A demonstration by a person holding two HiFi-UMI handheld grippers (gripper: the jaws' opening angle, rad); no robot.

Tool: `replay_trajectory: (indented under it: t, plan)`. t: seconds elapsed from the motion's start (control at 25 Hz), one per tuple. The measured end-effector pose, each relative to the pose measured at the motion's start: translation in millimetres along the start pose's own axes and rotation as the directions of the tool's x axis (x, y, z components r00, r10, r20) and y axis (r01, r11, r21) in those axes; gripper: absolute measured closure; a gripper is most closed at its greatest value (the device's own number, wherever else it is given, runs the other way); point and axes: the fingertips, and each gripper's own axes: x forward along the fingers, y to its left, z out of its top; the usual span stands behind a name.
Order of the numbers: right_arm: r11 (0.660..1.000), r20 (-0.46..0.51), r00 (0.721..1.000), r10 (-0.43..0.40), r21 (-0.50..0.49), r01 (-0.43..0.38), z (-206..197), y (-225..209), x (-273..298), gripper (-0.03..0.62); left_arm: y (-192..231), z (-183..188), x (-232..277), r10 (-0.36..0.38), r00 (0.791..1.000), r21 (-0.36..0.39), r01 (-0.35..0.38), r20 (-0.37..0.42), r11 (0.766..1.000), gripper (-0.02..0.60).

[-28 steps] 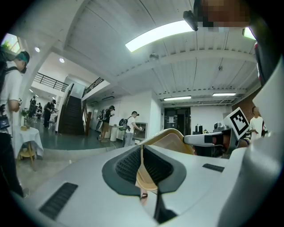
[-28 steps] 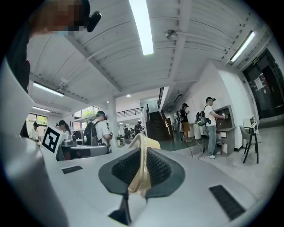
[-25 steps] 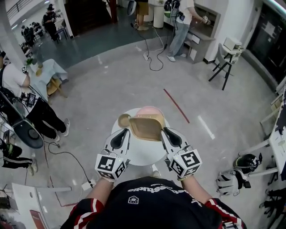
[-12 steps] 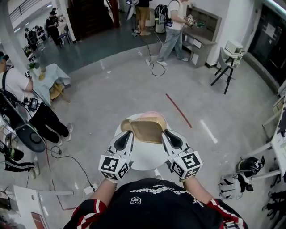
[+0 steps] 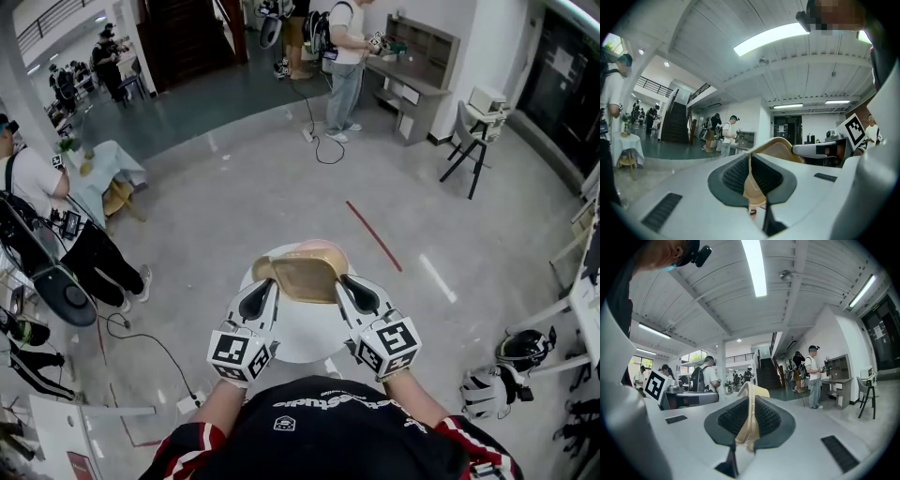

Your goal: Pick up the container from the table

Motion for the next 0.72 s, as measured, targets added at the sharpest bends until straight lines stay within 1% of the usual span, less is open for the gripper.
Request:
replay_trajectory:
  t: [0.72]
  plan:
    - [1.0, 0.002, 1.0, 0.023, 0.005, -0.023, 3.1, -1.5, -0.5, 0.539, -4.4, 1.5, 3.4, -0.002, 1.0, -0.035, 0.002, 0.008, 0.999, 0.546]
